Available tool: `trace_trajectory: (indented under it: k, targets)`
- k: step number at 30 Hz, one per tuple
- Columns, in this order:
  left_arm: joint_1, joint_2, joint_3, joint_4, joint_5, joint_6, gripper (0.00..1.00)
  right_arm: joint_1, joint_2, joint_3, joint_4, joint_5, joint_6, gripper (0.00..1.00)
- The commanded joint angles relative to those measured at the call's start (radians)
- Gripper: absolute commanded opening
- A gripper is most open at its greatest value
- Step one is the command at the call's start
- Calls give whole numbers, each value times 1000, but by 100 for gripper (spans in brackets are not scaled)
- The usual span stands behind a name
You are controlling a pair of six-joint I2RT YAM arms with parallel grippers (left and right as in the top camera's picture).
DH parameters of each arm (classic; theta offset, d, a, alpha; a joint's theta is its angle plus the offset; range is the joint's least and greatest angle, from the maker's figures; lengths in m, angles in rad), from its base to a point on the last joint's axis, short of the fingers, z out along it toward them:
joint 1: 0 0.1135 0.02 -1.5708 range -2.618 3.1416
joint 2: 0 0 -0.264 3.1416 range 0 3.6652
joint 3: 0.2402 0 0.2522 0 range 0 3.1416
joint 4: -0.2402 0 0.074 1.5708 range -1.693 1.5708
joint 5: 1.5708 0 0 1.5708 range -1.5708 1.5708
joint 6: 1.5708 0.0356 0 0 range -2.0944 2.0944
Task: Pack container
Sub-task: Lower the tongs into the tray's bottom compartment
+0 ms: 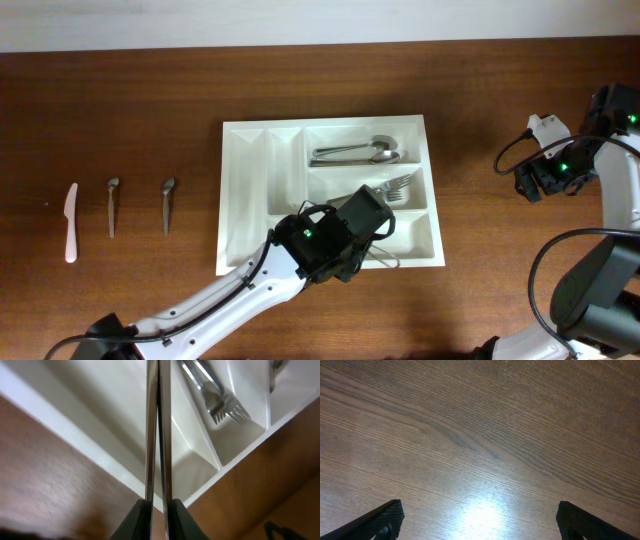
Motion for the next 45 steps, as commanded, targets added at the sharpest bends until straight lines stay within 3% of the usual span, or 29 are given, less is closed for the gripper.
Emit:
trace_trajectory:
  k: [1,16,26,31,39,45]
  targets:
    - [-5,7,12,-1,-80,238,12,0,2,-6,0,-16,-7,99]
    - [-3,7,12,-4,-158,1414,12,0,2,-6,0,-16,-7,99]
    - [-3,7,12,-22,-391,1958,7,0,2,-6,0,-16,-7,99]
    - [-3,7,12,-22,-440,2157,7,0,2,-6,0,-16,-7,99]
    - [-3,7,12,-14,-437,2339,7,0,2,-6,0,-16,-7,99]
    - [-3,7,12,8,-278,2470,8,0,2,-6,0,-16,-7,99]
